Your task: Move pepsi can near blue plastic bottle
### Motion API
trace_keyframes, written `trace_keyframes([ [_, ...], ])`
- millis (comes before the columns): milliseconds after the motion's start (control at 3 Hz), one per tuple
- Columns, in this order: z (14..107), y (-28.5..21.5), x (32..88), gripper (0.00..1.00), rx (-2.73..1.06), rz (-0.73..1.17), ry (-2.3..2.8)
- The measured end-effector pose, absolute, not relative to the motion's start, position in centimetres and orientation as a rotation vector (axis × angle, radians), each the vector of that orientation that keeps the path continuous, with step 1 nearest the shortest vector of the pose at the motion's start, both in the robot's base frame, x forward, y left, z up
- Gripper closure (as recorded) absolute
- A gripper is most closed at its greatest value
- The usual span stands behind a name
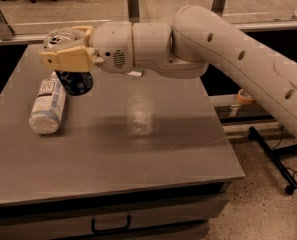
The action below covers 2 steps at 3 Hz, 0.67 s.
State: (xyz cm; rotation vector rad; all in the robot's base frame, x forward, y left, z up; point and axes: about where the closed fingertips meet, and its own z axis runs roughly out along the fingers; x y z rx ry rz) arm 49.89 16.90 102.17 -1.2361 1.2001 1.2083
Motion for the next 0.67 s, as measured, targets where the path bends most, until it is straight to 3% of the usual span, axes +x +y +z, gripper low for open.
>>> trace_keyframes([
  [667, 96.4, 19.2, 50.7, 1.00, -1.216, 1.256, 1.247],
])
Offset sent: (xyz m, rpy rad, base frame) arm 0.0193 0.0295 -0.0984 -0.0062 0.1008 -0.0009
